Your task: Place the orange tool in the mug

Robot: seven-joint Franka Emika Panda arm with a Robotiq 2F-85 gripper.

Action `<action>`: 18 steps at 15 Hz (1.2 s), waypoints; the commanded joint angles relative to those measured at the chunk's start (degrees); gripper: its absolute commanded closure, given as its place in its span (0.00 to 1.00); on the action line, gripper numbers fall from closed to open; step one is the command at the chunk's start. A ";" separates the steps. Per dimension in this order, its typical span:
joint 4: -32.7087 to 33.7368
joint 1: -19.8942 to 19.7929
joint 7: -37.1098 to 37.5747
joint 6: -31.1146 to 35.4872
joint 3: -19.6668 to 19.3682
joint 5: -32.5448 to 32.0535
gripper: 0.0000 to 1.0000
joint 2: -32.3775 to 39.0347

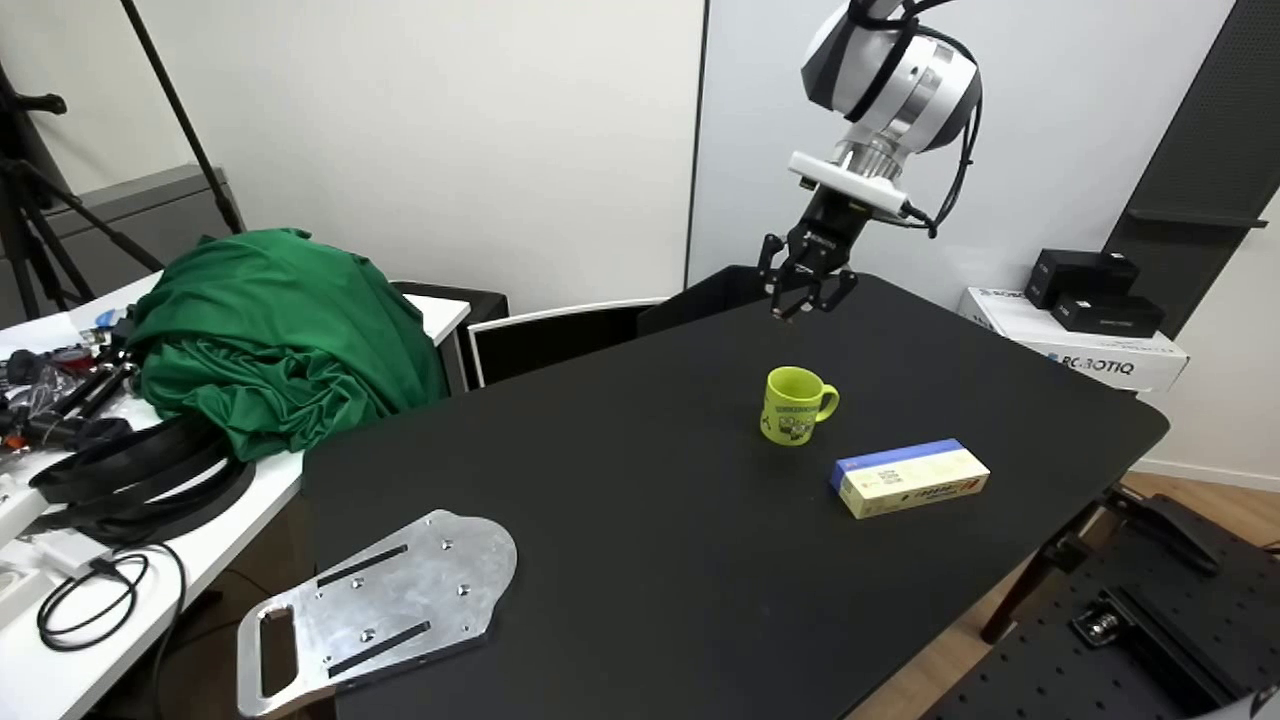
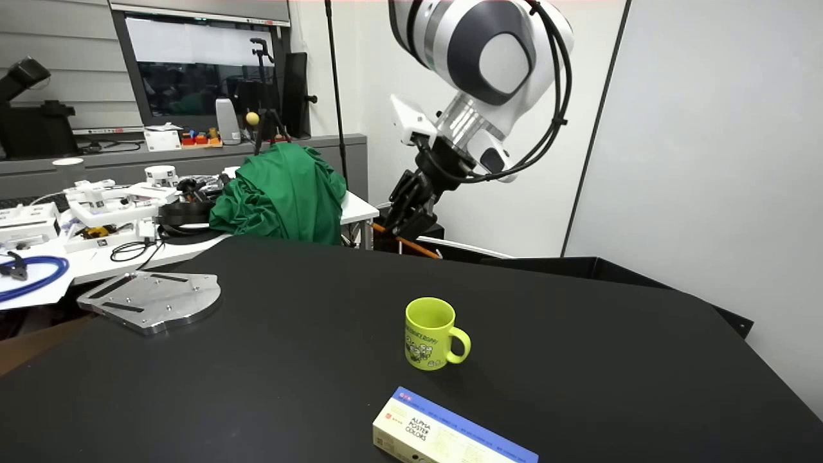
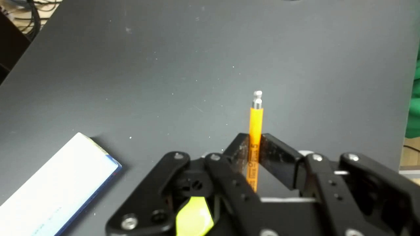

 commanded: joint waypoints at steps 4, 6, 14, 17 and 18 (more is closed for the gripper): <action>3.97 -3.65 -0.51 -6.56 -2.12 10.15 0.96 4.95; 4.07 -4.02 -0.62 -7.71 -2.62 12.10 0.96 6.49; 4.51 -3.97 -1.05 -9.07 -3.72 16.61 0.96 11.07; 4.90 -4.44 -2.17 -8.49 -4.26 17.93 0.96 12.28; 5.08 -4.68 -2.86 -8.45 -4.41 18.52 0.96 12.69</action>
